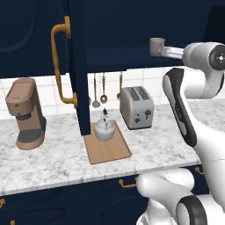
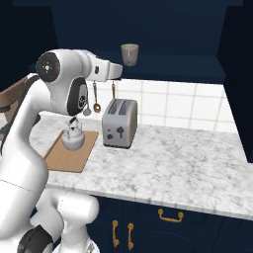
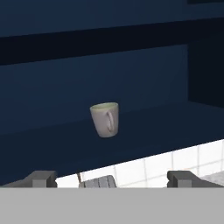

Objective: Pick the kettle from the counter and place it on the tray. Then pick the mug from the cabinet and place it on the tray. Then close the cabinet doors.

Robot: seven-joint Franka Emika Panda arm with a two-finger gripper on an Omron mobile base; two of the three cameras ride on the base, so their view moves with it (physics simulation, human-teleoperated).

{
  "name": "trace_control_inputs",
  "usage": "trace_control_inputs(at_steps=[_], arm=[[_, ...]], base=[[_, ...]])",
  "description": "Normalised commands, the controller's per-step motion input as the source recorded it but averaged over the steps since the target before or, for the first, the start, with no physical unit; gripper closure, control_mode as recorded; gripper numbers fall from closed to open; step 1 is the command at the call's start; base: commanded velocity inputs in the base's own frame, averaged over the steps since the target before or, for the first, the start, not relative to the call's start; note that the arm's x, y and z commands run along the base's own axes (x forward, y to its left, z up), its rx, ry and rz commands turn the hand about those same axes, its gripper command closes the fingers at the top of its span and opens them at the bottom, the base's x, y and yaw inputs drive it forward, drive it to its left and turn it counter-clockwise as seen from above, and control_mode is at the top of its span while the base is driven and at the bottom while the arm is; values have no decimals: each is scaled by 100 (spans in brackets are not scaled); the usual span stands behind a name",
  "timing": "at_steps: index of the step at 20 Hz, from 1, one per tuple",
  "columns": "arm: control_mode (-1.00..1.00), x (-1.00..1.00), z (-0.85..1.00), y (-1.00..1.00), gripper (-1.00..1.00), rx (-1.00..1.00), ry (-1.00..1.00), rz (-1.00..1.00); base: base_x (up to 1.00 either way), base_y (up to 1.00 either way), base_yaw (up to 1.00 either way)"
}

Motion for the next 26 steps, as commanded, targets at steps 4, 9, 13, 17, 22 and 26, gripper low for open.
trace_control_inputs(at_steps=[4,9,13,17,22,26], arm=[[-100,29,0,0,-100,0,0,5],[-100,35,0,0,-100,0,0,5],[-100,41,0,-2,-100,0,0,3],[-100,41,0,-12,-100,0,0,0],[-100,44,0,-12,-100,0,0,0],[-100,44,0,-7,-100,0,0,0]], base=[[0,0,0],[0,0,0],[0,0,0],[0,0,0],[0,0,0],[0,0,0]])
